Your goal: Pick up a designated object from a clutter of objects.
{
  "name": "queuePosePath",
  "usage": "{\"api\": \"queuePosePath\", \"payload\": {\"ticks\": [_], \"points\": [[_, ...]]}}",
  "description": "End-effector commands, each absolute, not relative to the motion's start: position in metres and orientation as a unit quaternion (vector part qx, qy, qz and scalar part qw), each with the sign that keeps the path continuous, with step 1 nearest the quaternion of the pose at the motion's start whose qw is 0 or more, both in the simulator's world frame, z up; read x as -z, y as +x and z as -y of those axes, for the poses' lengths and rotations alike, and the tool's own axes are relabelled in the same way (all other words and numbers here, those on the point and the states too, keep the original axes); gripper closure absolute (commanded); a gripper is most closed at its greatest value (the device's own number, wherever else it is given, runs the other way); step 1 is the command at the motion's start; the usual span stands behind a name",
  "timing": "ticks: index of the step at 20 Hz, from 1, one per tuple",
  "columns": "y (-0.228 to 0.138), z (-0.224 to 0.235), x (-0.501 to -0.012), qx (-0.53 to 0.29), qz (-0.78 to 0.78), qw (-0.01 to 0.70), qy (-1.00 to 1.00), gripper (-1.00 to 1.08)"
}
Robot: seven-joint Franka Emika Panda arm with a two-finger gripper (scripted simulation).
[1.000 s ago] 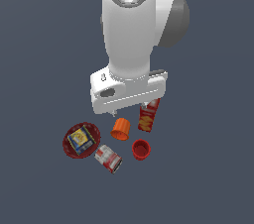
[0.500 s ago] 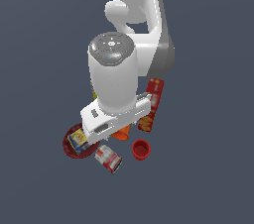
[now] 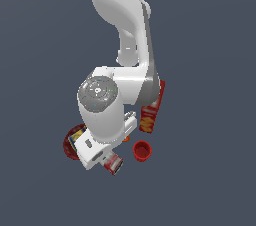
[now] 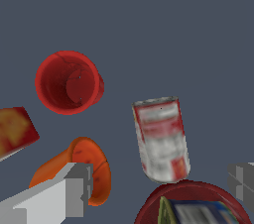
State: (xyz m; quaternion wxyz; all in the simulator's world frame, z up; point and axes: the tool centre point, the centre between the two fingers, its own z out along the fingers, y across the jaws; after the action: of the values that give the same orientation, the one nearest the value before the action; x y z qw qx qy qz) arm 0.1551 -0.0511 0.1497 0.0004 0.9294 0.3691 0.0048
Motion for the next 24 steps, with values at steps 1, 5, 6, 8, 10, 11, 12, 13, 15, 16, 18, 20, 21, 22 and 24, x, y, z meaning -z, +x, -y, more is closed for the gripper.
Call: {"api": "queuePosePath", "payload": {"ticks": [1, 5, 6, 8, 10, 11, 12, 13, 15, 16, 18, 20, 21, 22, 24], "points": [[0.16, 0.058, -0.135, -0.004, -0.392, 0.001, 0.92, -0.92], [0.166, 0.066, -0.116, -0.002, -0.419, 0.0, 0.908, -0.92], [0.167, 0.068, -0.112, -0.002, -0.425, 0.0, 0.905, -0.92], [0.168, 0.071, -0.105, -0.001, -0.434, 0.0, 0.901, -0.92], [0.17, 0.073, -0.1, -0.001, -0.441, 0.0, 0.898, -0.92], [0.17, 0.074, -0.098, 0.0, -0.444, 0.0, 0.896, -0.92], [0.17, 0.075, -0.096, 0.0, -0.446, 0.0, 0.895, -0.92], [0.171, 0.075, -0.095, 0.0, -0.448, 0.0, 0.894, -0.92], [0.171, 0.076, -0.094, 0.0, -0.45, 0.0, 0.893, -0.92], [0.171, 0.076, -0.093, 0.0, -0.45, 0.0, 0.893, -0.92], [0.17, 0.076, -0.094, 0.0, -0.448, 0.0, 0.894, -0.92], [0.17, 0.076, -0.09, 0.0, -0.448, 0.0, 0.894, -0.92], [0.17, 0.076, -0.088, 0.0, -0.449, 0.0, 0.894, -0.92], [0.17, 0.076, -0.084, 0.0, -0.449, 0.0, 0.894, -0.92], [0.17, 0.076, -0.074, 0.0, -0.449, 0.0, 0.894, -0.92]]}}
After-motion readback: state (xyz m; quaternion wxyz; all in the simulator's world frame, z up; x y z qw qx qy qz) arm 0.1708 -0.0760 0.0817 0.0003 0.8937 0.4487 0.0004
